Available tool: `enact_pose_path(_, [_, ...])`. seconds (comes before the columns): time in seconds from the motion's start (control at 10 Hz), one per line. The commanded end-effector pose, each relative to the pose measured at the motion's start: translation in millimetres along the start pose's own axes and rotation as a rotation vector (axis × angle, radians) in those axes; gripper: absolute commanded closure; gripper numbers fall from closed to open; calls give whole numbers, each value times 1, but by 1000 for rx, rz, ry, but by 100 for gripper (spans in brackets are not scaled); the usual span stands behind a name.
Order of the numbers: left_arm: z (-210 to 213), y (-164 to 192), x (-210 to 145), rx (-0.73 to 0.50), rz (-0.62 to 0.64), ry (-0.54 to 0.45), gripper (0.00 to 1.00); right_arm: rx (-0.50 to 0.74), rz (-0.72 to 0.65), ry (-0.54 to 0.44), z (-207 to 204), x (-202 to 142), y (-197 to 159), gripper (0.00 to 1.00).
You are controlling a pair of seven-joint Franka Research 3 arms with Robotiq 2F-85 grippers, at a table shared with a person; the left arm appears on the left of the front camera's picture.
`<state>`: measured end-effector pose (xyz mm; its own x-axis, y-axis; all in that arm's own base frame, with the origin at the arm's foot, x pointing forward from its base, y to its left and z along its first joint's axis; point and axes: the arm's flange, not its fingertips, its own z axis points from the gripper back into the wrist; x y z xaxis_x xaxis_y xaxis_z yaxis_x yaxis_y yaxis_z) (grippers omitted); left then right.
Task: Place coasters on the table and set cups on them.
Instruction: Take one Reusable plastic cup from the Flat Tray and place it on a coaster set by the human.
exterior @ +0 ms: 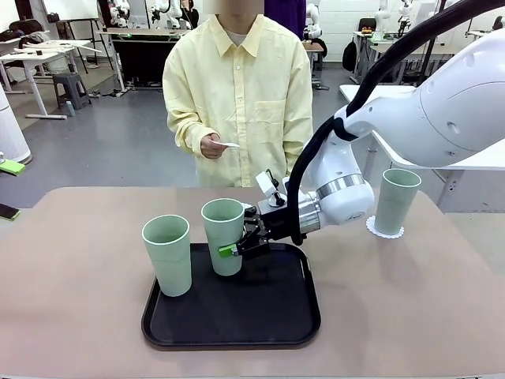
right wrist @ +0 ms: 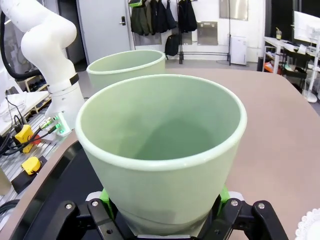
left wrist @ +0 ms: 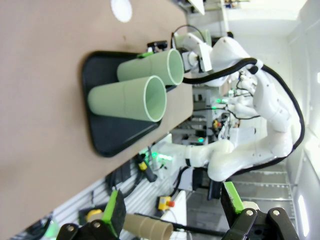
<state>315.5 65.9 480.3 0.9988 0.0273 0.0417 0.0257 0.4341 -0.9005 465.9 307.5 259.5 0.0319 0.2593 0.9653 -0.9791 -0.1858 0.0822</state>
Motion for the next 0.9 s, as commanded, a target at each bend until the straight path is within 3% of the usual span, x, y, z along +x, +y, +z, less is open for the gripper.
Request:
enact_pose_path(0.0, [1, 0, 0, -20, -17, -5, 0, -98, 2, 17, 18, 39, 13, 100])
enact_pose_path(0.4, [1, 0, 0, -20, -17, -5, 0, -185, 30, 39, 53, 114, 31, 100])
enact_pose_path(0.5, [1, 0, 0, -20, -17, -5, 0, -195, 21, 35, 55, 121, 31, 100])
enact_pose_path(0.6, [1, 0, 0, -20, -17, -5, 0, -223, -76, 77, 55, 123, 31, 100])
enact_pose_path(0.7, [1, 0, 0, -20, -17, -5, 0, -171, 51, 36, 59, 125, 28, 100])
enact_pose_path(0.8, [1, 0, 0, -20, -17, -5, 0, -171, 51, 36, 59, 125, 28, 100])
